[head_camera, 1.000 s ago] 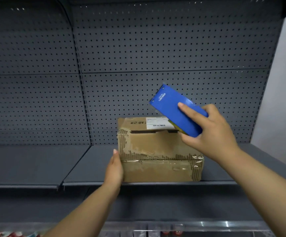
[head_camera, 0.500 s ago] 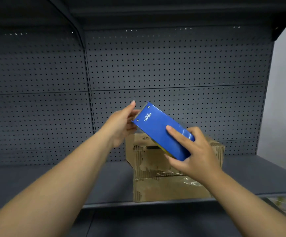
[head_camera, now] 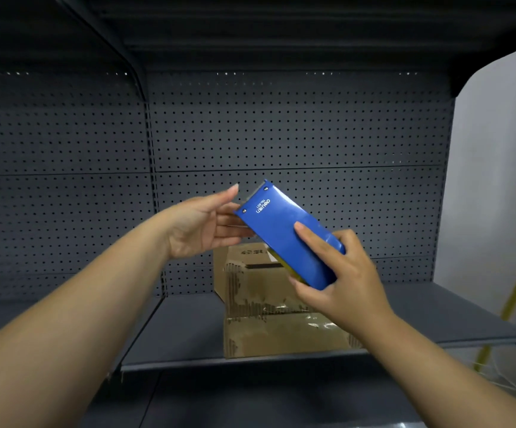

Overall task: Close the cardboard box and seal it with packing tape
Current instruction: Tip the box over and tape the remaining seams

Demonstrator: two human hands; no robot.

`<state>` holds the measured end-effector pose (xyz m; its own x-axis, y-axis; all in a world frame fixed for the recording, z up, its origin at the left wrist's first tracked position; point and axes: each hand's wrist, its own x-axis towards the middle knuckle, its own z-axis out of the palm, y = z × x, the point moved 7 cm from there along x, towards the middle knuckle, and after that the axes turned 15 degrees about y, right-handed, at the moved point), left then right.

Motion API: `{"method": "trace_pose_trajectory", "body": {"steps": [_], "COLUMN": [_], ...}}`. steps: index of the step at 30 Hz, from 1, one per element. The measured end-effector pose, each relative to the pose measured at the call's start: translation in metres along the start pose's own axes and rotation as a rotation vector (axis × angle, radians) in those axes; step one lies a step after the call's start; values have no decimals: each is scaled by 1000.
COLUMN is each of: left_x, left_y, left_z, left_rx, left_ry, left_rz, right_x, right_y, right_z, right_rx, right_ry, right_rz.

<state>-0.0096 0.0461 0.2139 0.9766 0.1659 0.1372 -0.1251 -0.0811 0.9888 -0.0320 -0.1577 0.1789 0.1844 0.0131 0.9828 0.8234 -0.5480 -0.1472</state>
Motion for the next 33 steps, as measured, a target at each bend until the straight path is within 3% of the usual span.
{"method": "trace_pose_trajectory", "body": {"steps": [9,14,19,24,33], "left_x": [-40,-66,-88,-96,-75], "left_y": [-9,-19,-32,-39,-32], "left_z": [42,49,50,46,34], "left_rx": [-42,-48,2,62,78], "left_ry": [167,182,232,241,212], "left_rz": [-132,-216,-251,-249,-183], "right_x": [-19,-36,-54,-69,-74], "right_y": [-14,-25,-33,-25,-43], "right_z": [-59,-74,-85,-88,-51], "right_rx": [9,206,418,612,977], "right_ry": [-109,-349,-409,-389,-710], "right_rz": [177,431,605,960,1317]}}
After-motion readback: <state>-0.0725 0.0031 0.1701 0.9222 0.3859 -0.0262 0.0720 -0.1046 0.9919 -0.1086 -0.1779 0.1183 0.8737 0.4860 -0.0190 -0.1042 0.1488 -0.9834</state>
